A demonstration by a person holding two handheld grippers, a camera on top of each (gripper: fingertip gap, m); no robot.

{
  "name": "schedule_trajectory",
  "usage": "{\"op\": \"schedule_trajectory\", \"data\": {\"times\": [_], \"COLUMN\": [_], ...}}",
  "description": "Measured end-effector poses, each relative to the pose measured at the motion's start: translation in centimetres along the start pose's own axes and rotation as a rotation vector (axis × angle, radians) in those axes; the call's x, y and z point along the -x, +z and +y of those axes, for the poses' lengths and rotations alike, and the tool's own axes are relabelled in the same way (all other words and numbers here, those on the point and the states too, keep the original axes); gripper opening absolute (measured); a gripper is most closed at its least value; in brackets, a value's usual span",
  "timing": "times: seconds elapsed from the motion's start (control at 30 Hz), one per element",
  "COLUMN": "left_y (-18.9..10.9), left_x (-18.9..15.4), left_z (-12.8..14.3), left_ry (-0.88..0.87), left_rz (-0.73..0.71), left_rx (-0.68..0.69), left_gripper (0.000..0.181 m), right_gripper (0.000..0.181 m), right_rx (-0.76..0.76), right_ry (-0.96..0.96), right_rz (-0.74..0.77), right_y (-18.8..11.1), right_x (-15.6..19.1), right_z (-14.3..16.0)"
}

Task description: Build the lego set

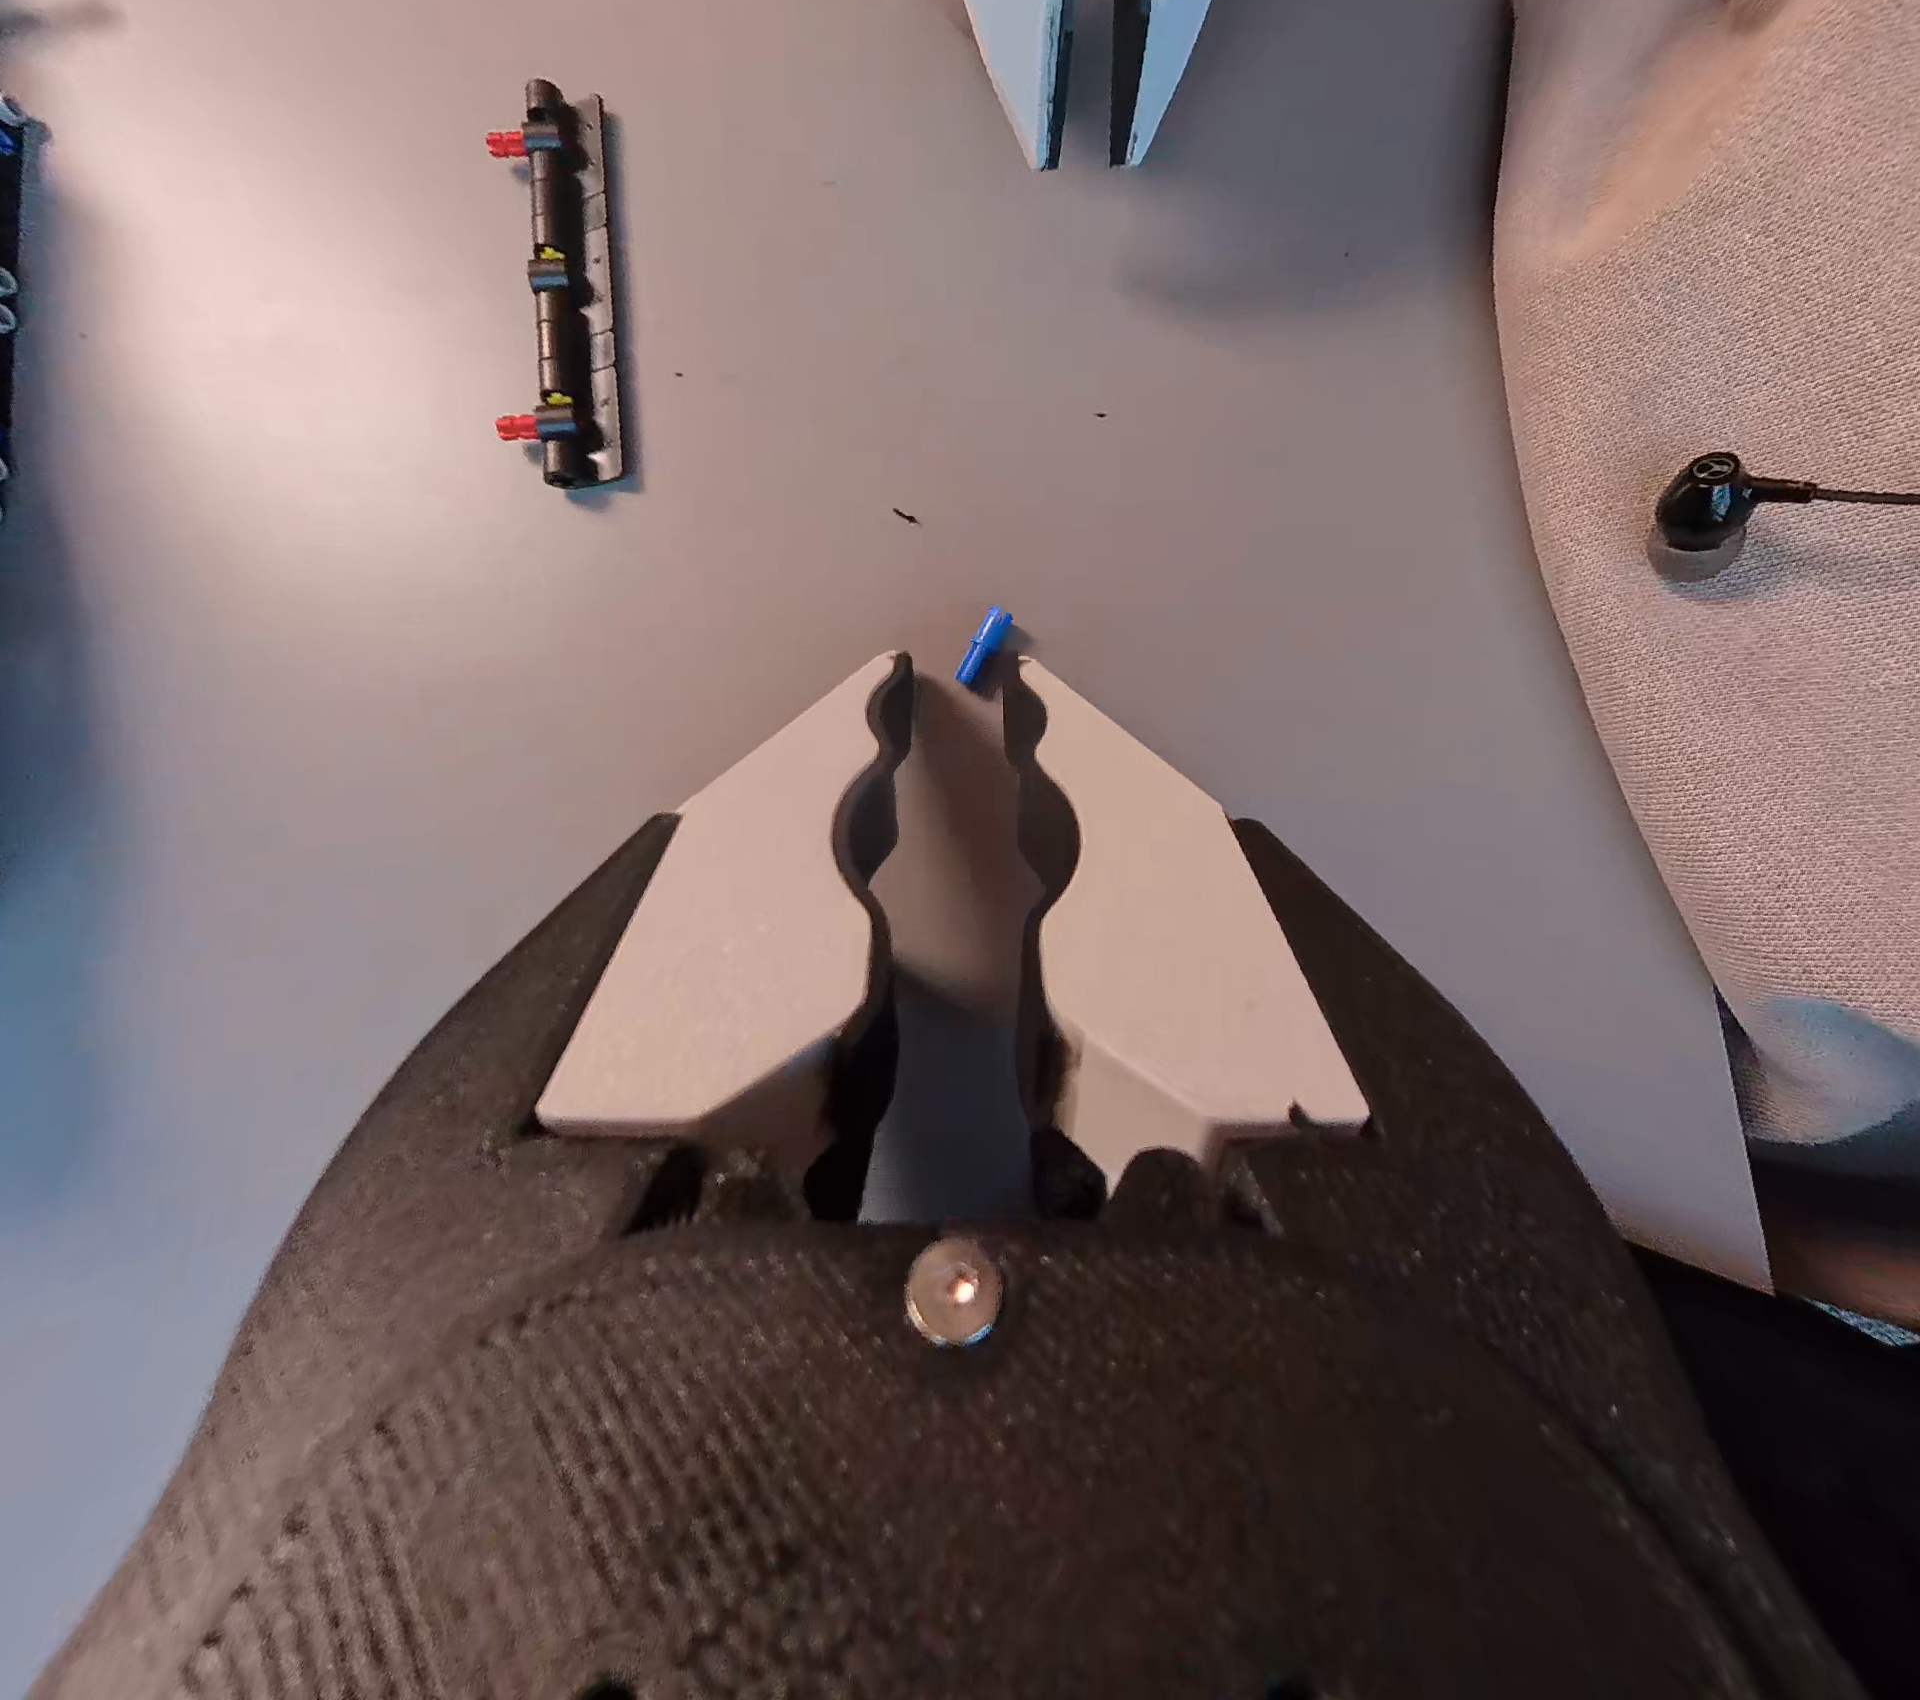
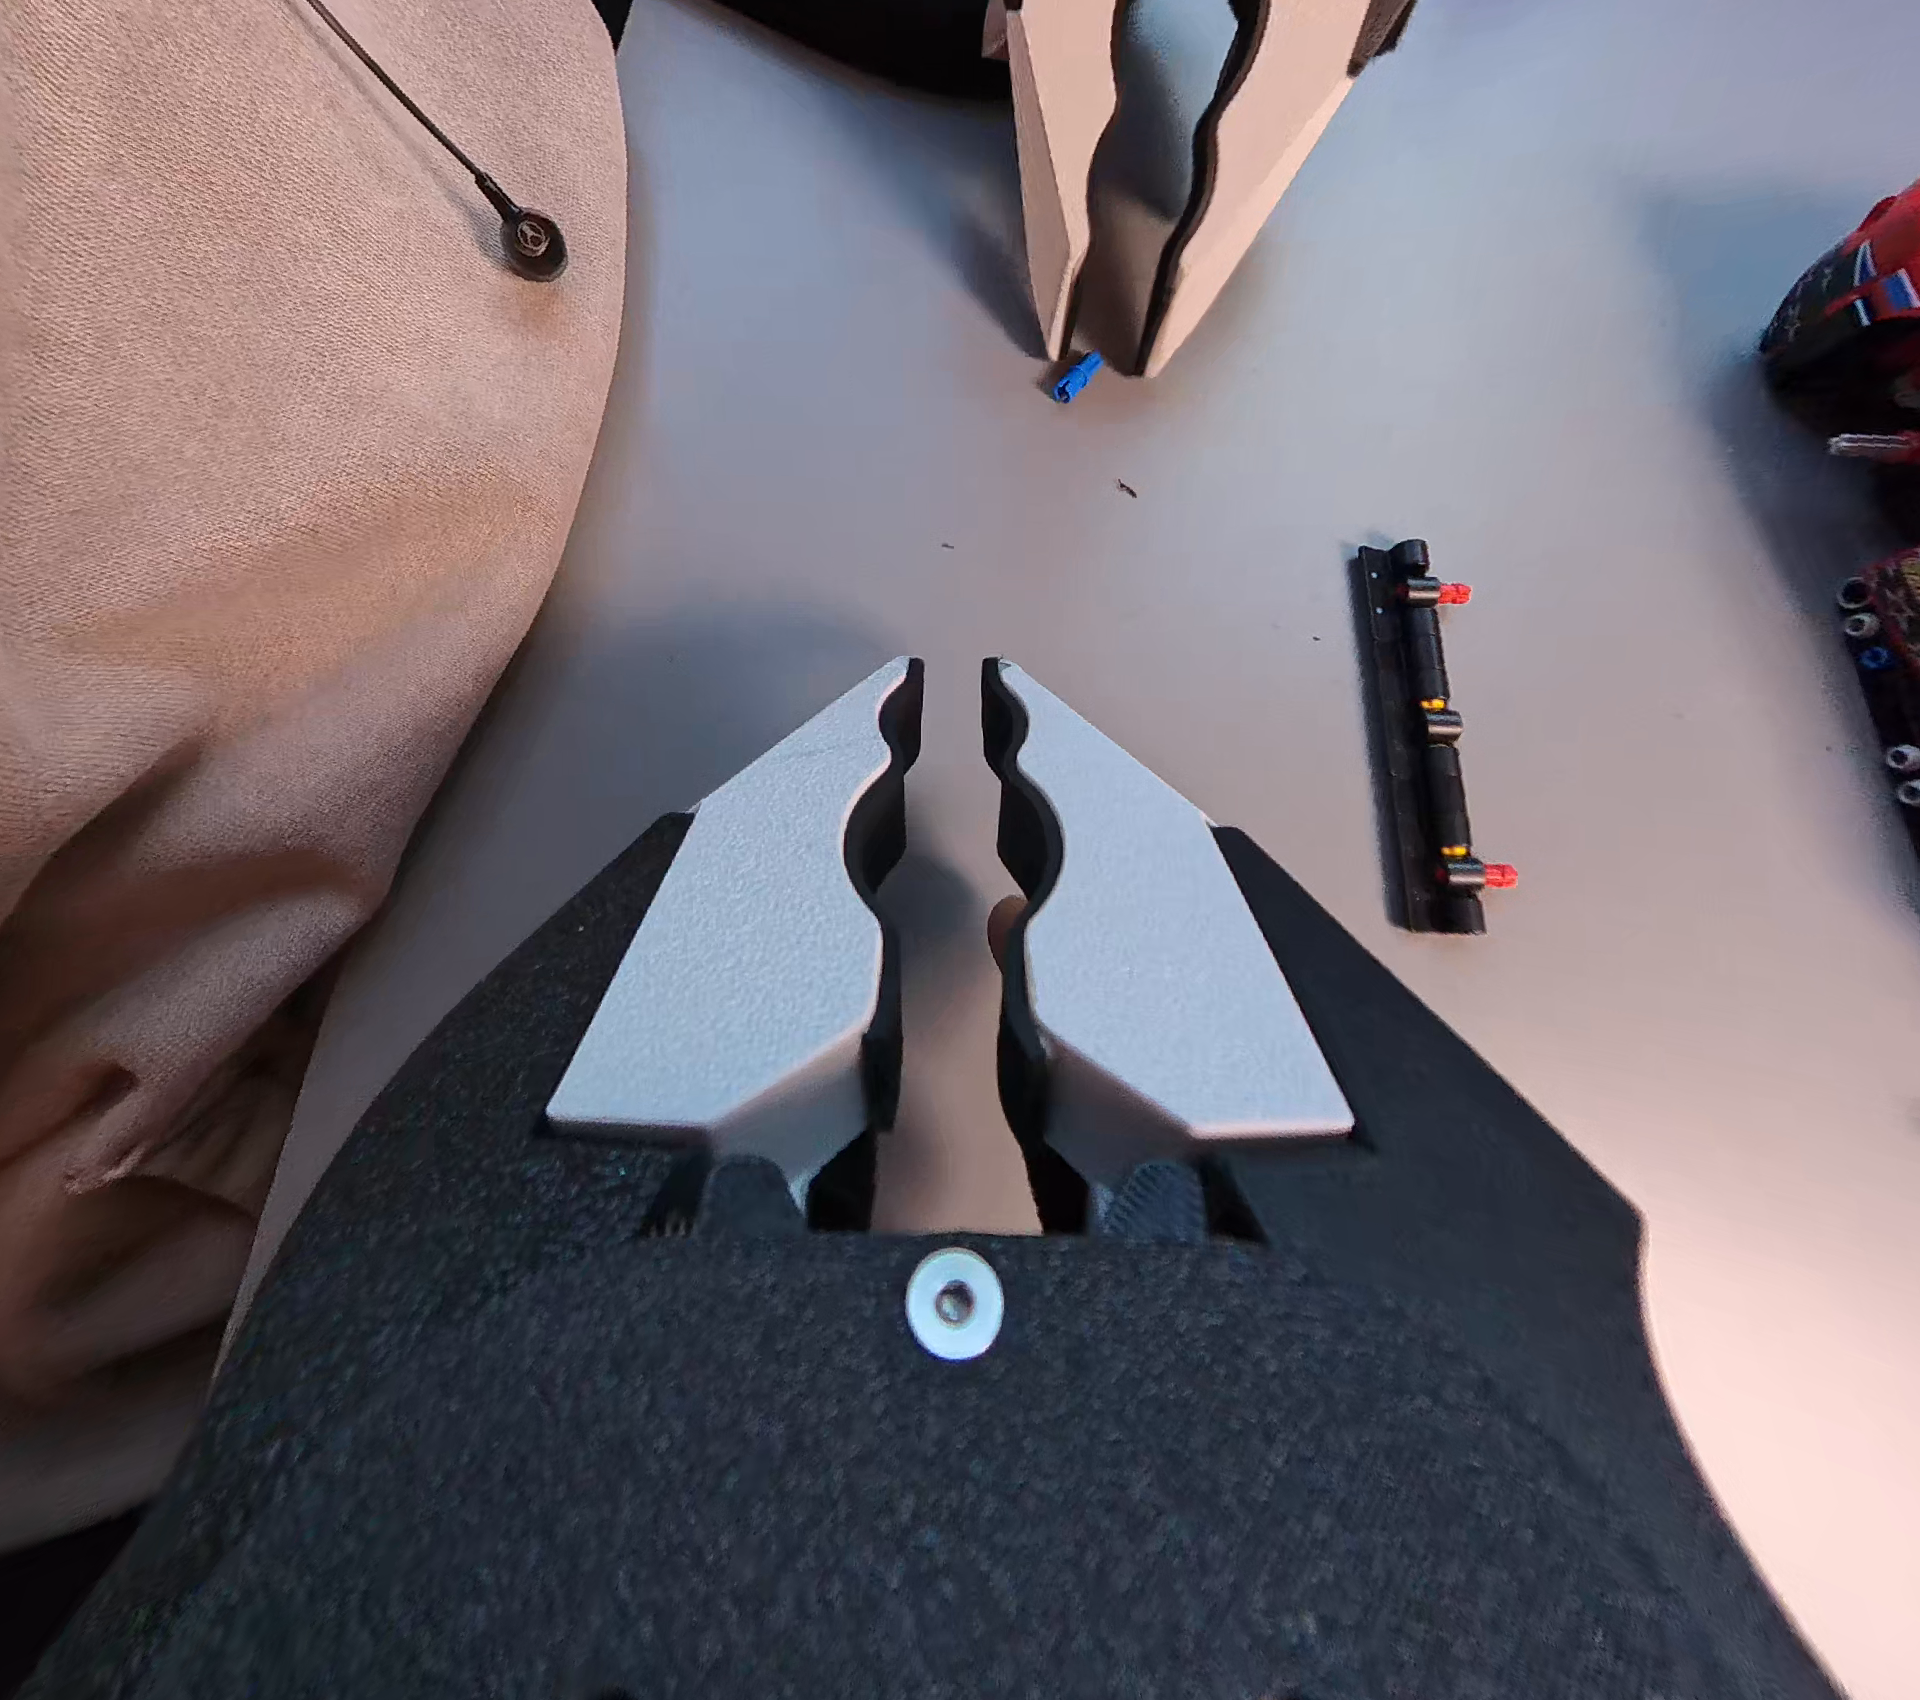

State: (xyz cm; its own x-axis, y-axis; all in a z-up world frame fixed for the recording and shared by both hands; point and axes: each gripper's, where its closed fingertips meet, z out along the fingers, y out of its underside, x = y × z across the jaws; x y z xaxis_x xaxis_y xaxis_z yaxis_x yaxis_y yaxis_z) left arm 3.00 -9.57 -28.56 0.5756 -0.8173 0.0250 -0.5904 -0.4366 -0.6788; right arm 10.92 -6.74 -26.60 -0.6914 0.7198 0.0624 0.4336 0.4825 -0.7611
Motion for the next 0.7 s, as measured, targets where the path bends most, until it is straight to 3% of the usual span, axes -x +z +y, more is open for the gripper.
{"op": "schedule_trajectory", "data": {"times": [0.13,0.27,0.5,0.7], "left_y": [0.3,0.8,-2.3,-2.9], "left_x": [-0.3,0.1,-1.7,-2.3], "left_z": [-0.2,-1.0,-6.6,-7.8], "left_ry": [0.014,0.028,-0.144,-0.184], "left_rz": [0.014,-0.014,0.261,0.347], "left_rx": [-0.01,-0.036,-0.395,-0.461], "left_gripper": [0.003,0.002,0.002,0.002], "right_gripper": [0.009,0.013,0.022,0.01], "right_rx": [-0.033,-0.105,-0.263,-0.307], "right_ry": [-0.01,-0.05,-0.303,-0.386], "right_rz": [0.027,0.096,0.207,0.244], "right_y": [0.4,0.8,0.7,0.1], "right_x": [-0.6,-1.6,-1.3,-1.3], "right_z": [-0.9,-2.5,-6.4,-8.0]}}
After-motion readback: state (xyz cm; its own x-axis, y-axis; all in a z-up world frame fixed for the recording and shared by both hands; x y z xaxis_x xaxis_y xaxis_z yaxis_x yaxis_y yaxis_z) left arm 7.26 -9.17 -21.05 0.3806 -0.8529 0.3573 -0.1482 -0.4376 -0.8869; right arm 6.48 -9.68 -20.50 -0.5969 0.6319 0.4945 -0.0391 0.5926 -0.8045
